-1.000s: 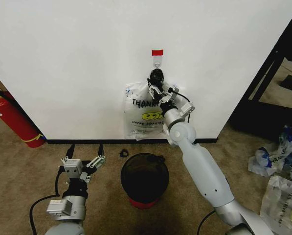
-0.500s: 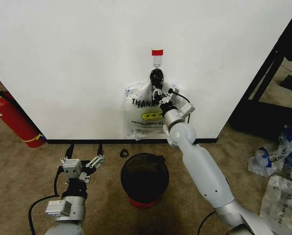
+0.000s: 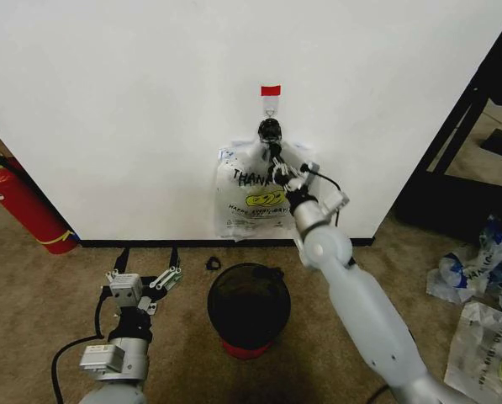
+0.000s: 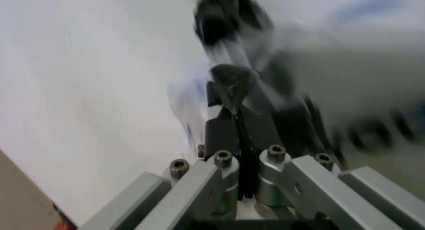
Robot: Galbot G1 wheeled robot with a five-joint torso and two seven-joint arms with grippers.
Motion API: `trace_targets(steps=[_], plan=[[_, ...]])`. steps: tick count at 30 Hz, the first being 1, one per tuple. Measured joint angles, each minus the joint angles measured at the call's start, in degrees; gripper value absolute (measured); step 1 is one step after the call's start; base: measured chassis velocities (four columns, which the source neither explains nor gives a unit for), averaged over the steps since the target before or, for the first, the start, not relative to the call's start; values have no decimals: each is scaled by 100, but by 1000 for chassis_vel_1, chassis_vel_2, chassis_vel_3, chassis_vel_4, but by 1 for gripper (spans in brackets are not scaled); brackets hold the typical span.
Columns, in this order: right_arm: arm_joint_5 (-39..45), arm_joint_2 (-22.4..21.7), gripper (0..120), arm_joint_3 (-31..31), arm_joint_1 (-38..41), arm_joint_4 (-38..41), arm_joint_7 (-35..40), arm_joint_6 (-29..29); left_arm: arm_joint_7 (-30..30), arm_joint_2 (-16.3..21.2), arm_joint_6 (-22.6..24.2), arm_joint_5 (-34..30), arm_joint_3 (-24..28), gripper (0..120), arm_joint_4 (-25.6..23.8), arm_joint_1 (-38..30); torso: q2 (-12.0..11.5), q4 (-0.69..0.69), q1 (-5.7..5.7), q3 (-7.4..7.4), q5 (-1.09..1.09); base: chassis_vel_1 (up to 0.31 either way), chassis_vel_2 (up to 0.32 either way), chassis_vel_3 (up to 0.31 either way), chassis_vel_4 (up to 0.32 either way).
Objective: Pick up the garbage bag from the wall and place it over the trash bin.
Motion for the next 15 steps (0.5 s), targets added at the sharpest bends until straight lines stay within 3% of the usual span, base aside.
trace_targets(steps=[13,15], plan=[[-1030,-112,0,100,-1485,837,-276,150,4,21,-13,-4,90,100,41,-14,0,1,0,0,-1,0,0,0,0],[-1488,-248,0,90,-2042,1142,-458,287,5,44,-18,-36,81,100,41,-23,0,2,0,0,0,0,0,0,0]])
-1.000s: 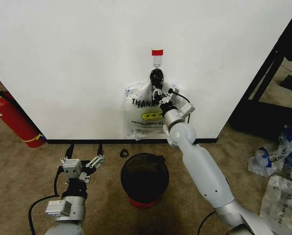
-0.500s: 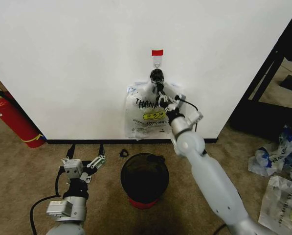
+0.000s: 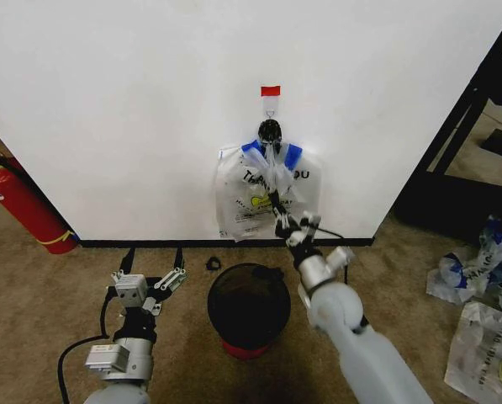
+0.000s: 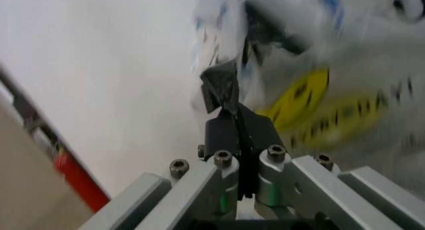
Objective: Pick up the garbage bag from the wall and place it over the trash bin.
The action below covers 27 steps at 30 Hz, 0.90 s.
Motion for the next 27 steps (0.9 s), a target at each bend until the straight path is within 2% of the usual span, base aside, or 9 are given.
trace_targets(steps=[5,6,13,19,27], plan=[[-835,-318,0,62,-1130,487,-377,360,6,40,-4,-43,15,100,60,-59,0,-2,0,0,-1,0,0,0,0],[-835,-318,0,62,-1130,487,-377,360,6,40,-4,-43,15,100,60,-59,0,-2,0,0,-1,0,0,0,0],[-1902,-609,0,336,-2440,892,-717,925,17,81,-5,-64,72,100,137,-135,0,-1,0,0,-1,0,0,0,0],[-2635,-669,0,486,-3197,908,-886,1351,19,84,-15,-106,62,100,138,-139,0,-1,0,0,-1,0,0,0,0],[-3283,-791,0,670,-3603,1013,-1049,1712,19,122,-17,-139,57,100,136,-154,-1,0,0,0,-1,0,0,0,0]])
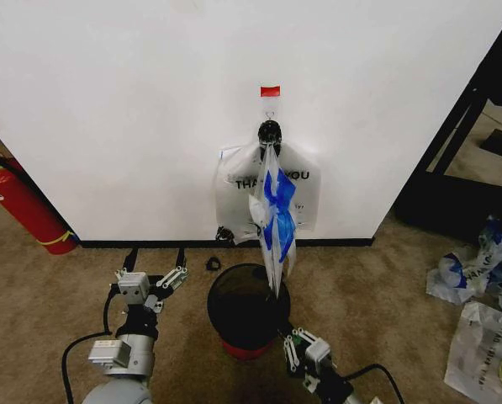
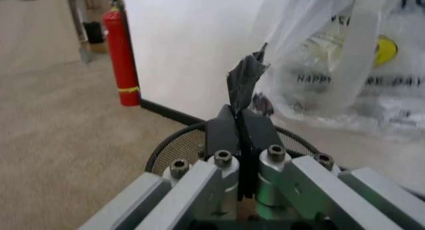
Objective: Pick up the garbage bag from the wall and place it over the trash bin.
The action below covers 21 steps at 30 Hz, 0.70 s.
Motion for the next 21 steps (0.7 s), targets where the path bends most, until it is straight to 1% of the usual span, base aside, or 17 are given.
trace_targets(steps=[6,9,12,15,17,19,20,21], plan=[[-524,-167,0,136,-150,-21,-168,374,0,30,5,0,13,100,-23,-1,0,0,0,0,0,0,0,0,0],[-616,-214,0,159,-99,-77,-167,441,0,54,14,-3,16,100,-27,3,0,-1,0,0,0,0,0,0,0],[-372,-259,0,202,130,-95,5,285,1,117,51,-28,32,100,-47,-26,0,0,0,0,0,0,0,0,0],[375,-308,0,253,614,-48,407,-200,1,390,180,-180,89,100,-152,-157,0,-1,0,1,0,0,0,0,0],[914,-366,0,297,1092,-13,638,-514,2,729,382,-505,153,100,-293,-375,0,1,1,1,0,0,0,0,0],[1087,-393,0,332,1293,-11,689,-629,-1,887,510,-746,202,100,-373,-477,0,0,1,1,0,0,0,0,0],[1087,-393,0,332,1293,-11,689,-629,-1,887,510,-746,202,100,-373,-477,0,0,1,1,0,0,0,0,0],[1196,-414,0,357,1448,-15,719,-701,-6,1054,676,-1084,276,100,-467,-580,-1,1,1,1,-1,0,0,0,0]])
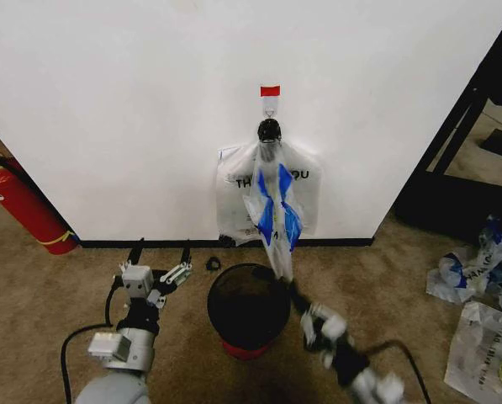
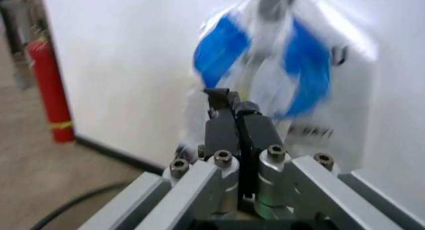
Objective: Pick up the garbage bag from the wall and place it over the trash bin.
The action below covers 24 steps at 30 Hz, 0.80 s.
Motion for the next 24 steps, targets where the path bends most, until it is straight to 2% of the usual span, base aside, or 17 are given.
trace_targets(steps=[3,6,7,9,11,12,13,14,15,18,20,22,24], plan=[[120,-12,0,32,293,-58,32,-99,-32,519,526,-1155,280,100,-239,-408,0,2,0,0,1,0,0,0,0],[86,-9,0,38,347,-88,25,-112,-125,846,943,-2079,584,100,-336,-943,0,0,0,0,0,0,0,0,0],[86,-9,0,38,347,-88,25,-112,-125,846,943,-2079,584,100,-336,-943,0,0,0,0,0,0,0,0,0],[-115,12,0,42,332,-139,-30,-80,-418,1117,1482,-3492,1134,100,-337,-1999,0,0,0,0,0,0,0,0,0],[-277,44,0,42,292,-172,-81,-33,-768,1156,1825,-4613,1676,100,-136,-3132,0,-2,0,0,0,0,0,0,0],[-374,72,0,46,257,-190,-113,5,-1026,1096,1994,-5177,2072,100,222,-4025,0,-5,1,0,0,0,0,0,0],[-422,88,0,54,236,-196,-132,24,-1127,1017,2060,-5408,2334,100,569,-4634,0,-6,1,0,2,0,0,0,0],[-432,90,0,57,231,-197,-139,31,-1149,959,2068,-5465,2482,99,817,-4933,0,-6,1,0,4,0,0,0,0],[-432,90,0,57,231,-197,-139,31,-1149,959,2068,-5465,2482,99,817,-4933,0,-6,1,0,4,0,0,0,0],[-437,58,0,124,185,-193,-157,48,-1062,768,2056,-5488,2853,99,1503,-5526,-1,-1,1,0,0,0,0,0,0],[-406,27,0,160,173,-179,-157,48,-1001,679,2046,-5433,3018,99,1733,-5668,-1,0,1,0,1,0,0,0,0],[-406,27,0,160,173,-179,-157,48,-1001,679,2046,-5433,3018,99,1733,-5668,-1,0,1,0,1,0,0,0,0],[-332,-6,0,208,147,-128,-157,33,-917,517,2015,-5130,3313,99,2037,-5762,-1,0,0,0,1,0,0,0,0]])
